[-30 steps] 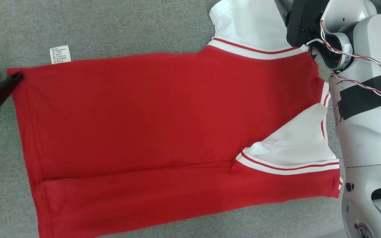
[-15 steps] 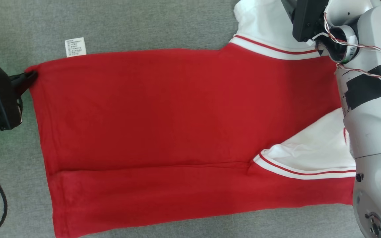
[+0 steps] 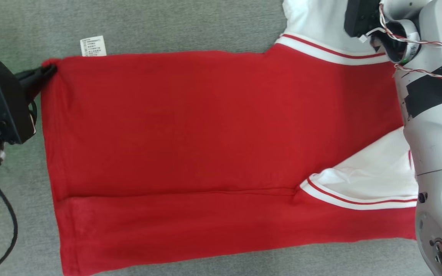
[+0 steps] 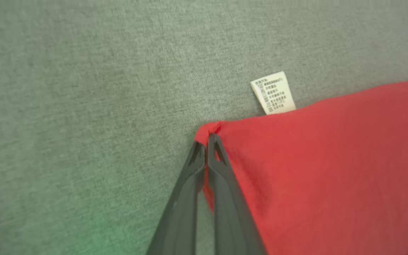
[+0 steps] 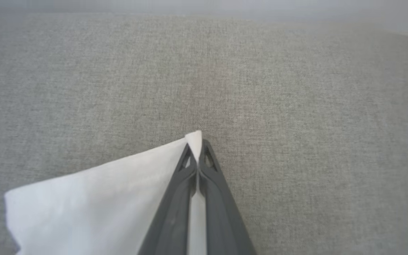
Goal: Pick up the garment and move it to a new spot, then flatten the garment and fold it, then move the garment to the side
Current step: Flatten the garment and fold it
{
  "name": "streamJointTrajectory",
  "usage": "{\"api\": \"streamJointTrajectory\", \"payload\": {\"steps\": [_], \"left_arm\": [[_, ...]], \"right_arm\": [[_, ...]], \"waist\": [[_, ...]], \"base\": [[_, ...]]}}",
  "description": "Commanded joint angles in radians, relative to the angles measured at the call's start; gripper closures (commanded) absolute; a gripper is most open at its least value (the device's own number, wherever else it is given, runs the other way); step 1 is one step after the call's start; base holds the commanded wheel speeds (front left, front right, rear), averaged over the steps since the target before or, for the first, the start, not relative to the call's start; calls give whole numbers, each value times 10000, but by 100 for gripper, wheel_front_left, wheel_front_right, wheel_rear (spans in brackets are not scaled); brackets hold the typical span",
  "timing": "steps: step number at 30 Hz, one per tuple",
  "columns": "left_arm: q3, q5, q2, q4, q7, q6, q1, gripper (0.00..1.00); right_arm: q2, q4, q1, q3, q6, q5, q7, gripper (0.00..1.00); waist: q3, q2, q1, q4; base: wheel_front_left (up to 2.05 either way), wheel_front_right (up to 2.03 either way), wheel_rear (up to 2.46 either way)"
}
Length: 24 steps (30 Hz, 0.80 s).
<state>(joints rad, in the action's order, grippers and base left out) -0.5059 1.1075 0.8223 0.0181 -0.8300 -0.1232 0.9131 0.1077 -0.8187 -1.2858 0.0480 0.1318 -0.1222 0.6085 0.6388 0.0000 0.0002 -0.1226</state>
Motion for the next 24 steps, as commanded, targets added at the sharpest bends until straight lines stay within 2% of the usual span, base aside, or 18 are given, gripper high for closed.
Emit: {"api": "streamJointTrajectory", "payload": {"steps": [1, 8, 14, 21, 24], "left_arm": [[-33, -255, -134, -239, 357, 122, 34, 100], [88, -920, -320, -900, 1738, 611, 148, 100], [-43, -876, -530, -1329, 2123, 891, -207, 100], [-74, -796, -517, -1118, 2853, 1389, -956, 100], [-112, -976, -348, -911, 3259, 1549, -1427, 100]], "right_arm": [[69, 155, 21, -20, -24, 29, -532, 100], [208, 274, 75, 479, -24, -7, -1834, 100], [264, 419, 524, 1119, -24, -788, -2470, 100], [955, 1403, 1725, 2142, -24, -1943, -2798, 100], [1339, 2121, 2417, 2377, -24, -2380, -3026, 100]], "waist": [[-96, 0, -2, -106], [-455, 0, -2, -255], [-980, 0, -2, -333], [-1677, 0, -2, -332], [-1966, 0, -2, -304]], "base": [[0, 0, 0], [0, 0, 0], [0, 0, 0], [0, 0, 0], [0, 0, 0]]}}
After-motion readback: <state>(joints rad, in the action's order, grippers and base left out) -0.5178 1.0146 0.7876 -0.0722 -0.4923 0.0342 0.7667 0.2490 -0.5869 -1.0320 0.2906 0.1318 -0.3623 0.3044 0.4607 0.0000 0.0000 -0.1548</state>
